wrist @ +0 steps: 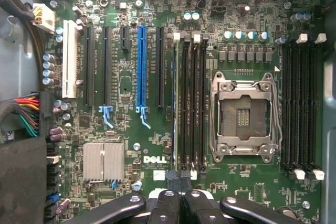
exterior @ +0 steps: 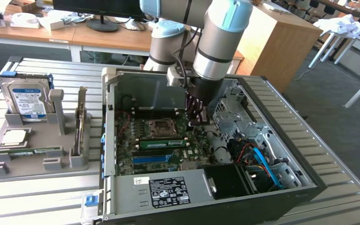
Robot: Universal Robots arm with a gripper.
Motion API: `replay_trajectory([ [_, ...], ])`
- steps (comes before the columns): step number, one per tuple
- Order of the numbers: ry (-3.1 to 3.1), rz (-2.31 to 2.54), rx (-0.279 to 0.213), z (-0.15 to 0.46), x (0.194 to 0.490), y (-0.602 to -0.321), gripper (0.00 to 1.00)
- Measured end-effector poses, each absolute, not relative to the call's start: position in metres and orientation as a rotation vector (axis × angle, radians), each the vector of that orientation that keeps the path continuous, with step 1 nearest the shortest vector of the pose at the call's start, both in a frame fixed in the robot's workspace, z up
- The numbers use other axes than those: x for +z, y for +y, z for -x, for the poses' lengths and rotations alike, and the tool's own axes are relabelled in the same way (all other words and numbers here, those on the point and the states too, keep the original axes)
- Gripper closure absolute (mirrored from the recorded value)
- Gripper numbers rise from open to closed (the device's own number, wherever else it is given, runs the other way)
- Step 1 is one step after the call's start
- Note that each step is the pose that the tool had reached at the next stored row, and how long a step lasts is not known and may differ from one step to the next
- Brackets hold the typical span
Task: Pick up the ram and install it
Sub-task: 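Press down the ram until it locks into place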
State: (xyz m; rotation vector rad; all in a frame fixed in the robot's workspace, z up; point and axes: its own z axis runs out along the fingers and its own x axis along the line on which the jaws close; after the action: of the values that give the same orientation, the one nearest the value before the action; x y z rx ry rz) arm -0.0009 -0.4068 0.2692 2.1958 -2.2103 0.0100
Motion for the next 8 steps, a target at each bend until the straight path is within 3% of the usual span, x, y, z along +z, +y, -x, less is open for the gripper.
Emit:
replay_trajectory([
  [8,-2.210,-2.196,0.010,0.0009,0.2630,-0.4068,0.90],
])
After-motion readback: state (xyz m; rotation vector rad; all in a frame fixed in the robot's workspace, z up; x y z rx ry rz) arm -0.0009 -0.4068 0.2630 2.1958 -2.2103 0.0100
